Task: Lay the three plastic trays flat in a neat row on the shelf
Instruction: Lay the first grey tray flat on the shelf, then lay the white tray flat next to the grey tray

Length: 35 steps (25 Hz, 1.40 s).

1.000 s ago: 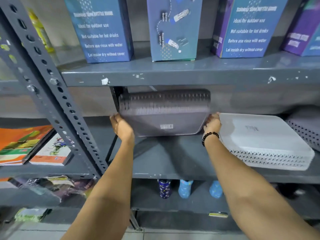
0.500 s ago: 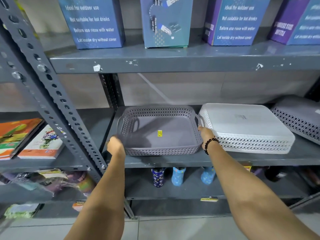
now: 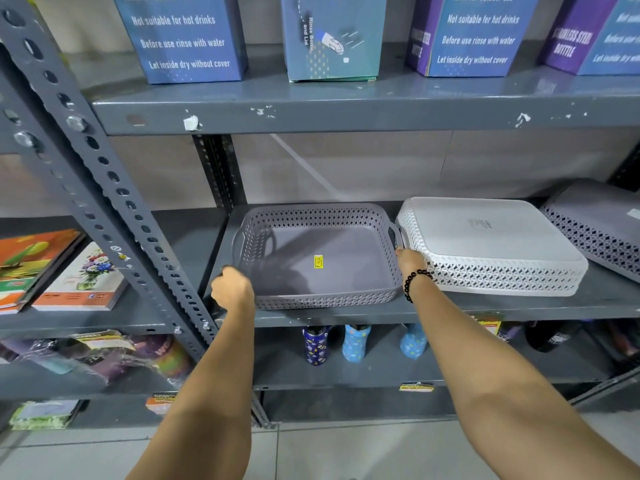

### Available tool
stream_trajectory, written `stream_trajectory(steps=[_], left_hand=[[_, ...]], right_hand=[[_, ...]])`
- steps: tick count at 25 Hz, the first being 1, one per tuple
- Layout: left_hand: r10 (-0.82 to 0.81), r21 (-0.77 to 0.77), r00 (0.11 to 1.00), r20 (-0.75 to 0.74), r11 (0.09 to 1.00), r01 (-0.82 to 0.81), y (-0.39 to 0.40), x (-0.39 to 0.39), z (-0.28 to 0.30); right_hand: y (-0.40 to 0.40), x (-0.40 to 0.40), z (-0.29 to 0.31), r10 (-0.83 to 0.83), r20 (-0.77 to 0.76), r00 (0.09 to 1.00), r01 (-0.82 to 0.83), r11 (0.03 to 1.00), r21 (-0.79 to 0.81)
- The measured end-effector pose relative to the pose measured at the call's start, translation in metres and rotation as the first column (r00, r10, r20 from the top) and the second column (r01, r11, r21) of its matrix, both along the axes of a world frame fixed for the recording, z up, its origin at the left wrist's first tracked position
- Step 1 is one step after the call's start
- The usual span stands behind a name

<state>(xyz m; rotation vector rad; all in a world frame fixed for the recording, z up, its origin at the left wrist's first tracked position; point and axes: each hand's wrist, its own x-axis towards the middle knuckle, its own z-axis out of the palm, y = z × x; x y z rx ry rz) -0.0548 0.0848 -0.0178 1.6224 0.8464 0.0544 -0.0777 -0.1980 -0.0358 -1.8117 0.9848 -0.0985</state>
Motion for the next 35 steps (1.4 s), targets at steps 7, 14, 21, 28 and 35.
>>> stream_trajectory(steps=[7,14,21,28,35], left_hand=[[-0.024,0.301,0.974,0.224,0.952,-0.045,-0.024,-0.001,0.023],[-0.391,0.470,0.871,0.298,0.854,0.223,-0.121,0.006,0.031],[-0.756,0.589,0.585,0.295,0.626,0.512,-0.291,0.005,0.024],[-0.707,0.676,0.704,-0.070,0.485,0.555,-0.391,0.031,0.005],[-0.460,0.394,0.867,-0.194,0.772,0.498,-0.393,0.052,0.004]], right_hand=[[0.011,-0.012,0.014,-0.170,0.234,0.957,0.140,0.980,0.139],[-0.021,-0.028,0.058,-0.234,0.479,0.846,0.182,0.971,0.152],[-0.157,-0.057,0.052,-0.186,0.356,0.916,0.283,0.928,-0.243],[-0.290,-0.043,0.024,-0.002,-0.238,0.971,-0.128,0.839,-0.529],[-0.315,-0.018,0.027,-0.047,-0.261,0.964,-0.017,0.971,-0.240]])
